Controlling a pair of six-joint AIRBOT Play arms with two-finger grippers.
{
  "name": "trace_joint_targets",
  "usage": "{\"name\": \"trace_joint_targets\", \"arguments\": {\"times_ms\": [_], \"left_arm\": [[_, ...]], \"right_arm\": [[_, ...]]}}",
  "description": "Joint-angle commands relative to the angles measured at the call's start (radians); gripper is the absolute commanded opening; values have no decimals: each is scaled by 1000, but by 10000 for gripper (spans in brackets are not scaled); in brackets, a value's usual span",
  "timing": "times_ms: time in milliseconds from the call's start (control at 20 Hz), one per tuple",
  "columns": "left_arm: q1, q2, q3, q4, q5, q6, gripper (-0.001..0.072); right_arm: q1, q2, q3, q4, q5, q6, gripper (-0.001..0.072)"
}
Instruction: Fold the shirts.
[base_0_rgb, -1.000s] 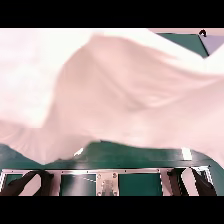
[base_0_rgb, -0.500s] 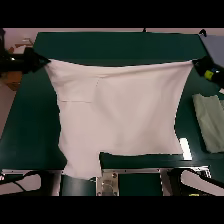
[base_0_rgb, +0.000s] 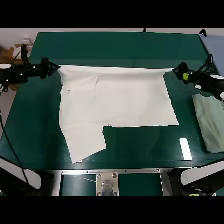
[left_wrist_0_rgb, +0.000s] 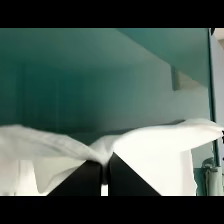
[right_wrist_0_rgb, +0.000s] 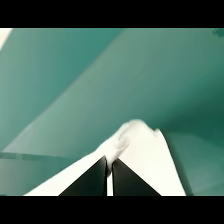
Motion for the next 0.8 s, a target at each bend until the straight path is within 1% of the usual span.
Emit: {"name": "trace_joint_targets", "arguments": {"times_ms": [0,100,150,250,300,350,400,500,600,700,750], "left_arm": [[1,-26,114,-10,11,-31,25],[1,-26,127,49,-19,-77,25],[1,-26,127,105,-48,-102,25],[1,-26,127,226,-115,-168,25],[1,-26,127,286,-148,-191,25],[0,-26,126,335,-174,-198,25],[-6,-26,124,382,-195,-218,25],[-22,-26,107,442,-211,-254,25],[-35,-26,75,458,-232,-276,25],[-39,-26,51,472,-253,-278,25],[-39,-26,47,484,-264,-295,25]], "right_arm": [[1,-31,94,3,43,31,14],[-3,-29,97,-20,97,31,12],[-6,-29,97,-63,132,47,11],[-15,-28,97,-240,193,173,10],[-18,-28,96,-333,221,218,10],[-18,-27,89,-409,245,252,10],[-18,-25,71,-446,257,264,10],[-18,-23,24,-452,260,264,10],[-18,-23,-24,-454,271,263,10],[-18,-23,-51,-470,271,263,10],[-18,-23,-57,-470,271,263,10]]}}
